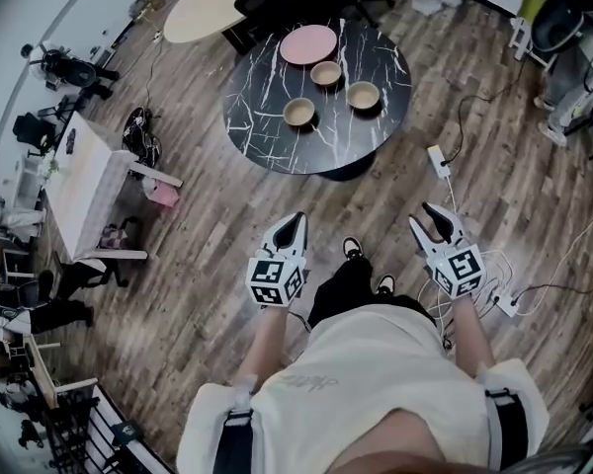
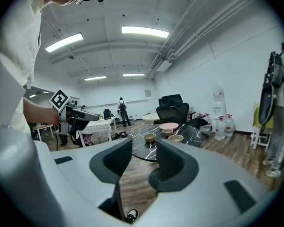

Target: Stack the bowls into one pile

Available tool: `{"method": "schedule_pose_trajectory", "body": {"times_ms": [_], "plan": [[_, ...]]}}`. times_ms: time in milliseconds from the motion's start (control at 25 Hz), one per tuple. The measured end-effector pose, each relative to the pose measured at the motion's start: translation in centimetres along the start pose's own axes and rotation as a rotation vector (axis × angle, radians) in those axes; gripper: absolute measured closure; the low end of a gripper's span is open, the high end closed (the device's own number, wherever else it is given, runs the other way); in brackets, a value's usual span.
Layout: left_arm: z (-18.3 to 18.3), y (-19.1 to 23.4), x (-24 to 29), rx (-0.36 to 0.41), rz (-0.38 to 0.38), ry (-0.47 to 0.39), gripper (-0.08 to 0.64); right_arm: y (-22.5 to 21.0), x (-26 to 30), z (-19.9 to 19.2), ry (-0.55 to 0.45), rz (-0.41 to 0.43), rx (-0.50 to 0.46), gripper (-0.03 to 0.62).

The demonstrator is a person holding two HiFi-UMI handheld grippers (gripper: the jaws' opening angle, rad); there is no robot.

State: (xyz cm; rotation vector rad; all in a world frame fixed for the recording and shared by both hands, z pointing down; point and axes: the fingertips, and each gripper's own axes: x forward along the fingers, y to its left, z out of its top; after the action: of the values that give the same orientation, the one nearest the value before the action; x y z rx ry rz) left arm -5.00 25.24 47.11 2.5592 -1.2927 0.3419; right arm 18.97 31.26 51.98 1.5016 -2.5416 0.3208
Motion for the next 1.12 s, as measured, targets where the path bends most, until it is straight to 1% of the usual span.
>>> {"method": "schedule_pose_trajectory", "body": {"times_ms": [80,160,280,360,400,560,600,720,800,960,1120], "plan": [[-0.1,0.2,1.4,-0.012,-0.026,0.006,0.538,-0.4,0.5,-0.2,0.011,-0.016,0.009,0.439],[0.5,0.7,2.7,-0.04,-0.046,-0.012,0.538,-1.1,1.1,-0.5,0.02,-0.021,0.014,0.439],[1.3,2.0,4.8,-0.07,-0.055,-0.028,0.538,-2.3,2.7,-0.5,0.051,-0.024,-0.001,0.439],[1.8,3.1,5.9,-0.084,-0.056,-0.032,0.538,-2.9,4.2,0.5,0.067,-0.027,-0.007,0.439],[2.1,3.8,6.4,-0.077,-0.053,-0.035,0.538,-3.2,5.2,1.1,0.071,-0.027,-0.009,0.44],[3.6,6.7,8.6,-0.011,-0.023,-0.037,0.538,-3.9,10.1,3.9,0.062,-0.004,-0.036,0.44],[3.9,7.4,9.3,-0.016,-0.022,-0.041,0.538,-3.8,11.2,5.0,0.055,0.005,-0.053,0.44],[4.8,9.1,11.6,-0.068,-0.025,-0.059,0.538,-4.1,14.2,7.2,0.053,0.015,-0.115,0.442],[5.5,9.7,12.6,-0.061,-0.036,-0.065,0.538,-4.4,15.6,7.9,0.06,0.018,-0.126,0.442],[7.2,11.8,14.4,-0.051,-0.062,-0.076,0.538,-5.7,18.2,8.5,0.065,-0.003,-0.113,0.442],[6.8,15.0,15.4,-0.035,-0.036,-0.059,0.538,-6.5,19.7,8.5,0.063,-0.046,-0.063,0.443]]}}
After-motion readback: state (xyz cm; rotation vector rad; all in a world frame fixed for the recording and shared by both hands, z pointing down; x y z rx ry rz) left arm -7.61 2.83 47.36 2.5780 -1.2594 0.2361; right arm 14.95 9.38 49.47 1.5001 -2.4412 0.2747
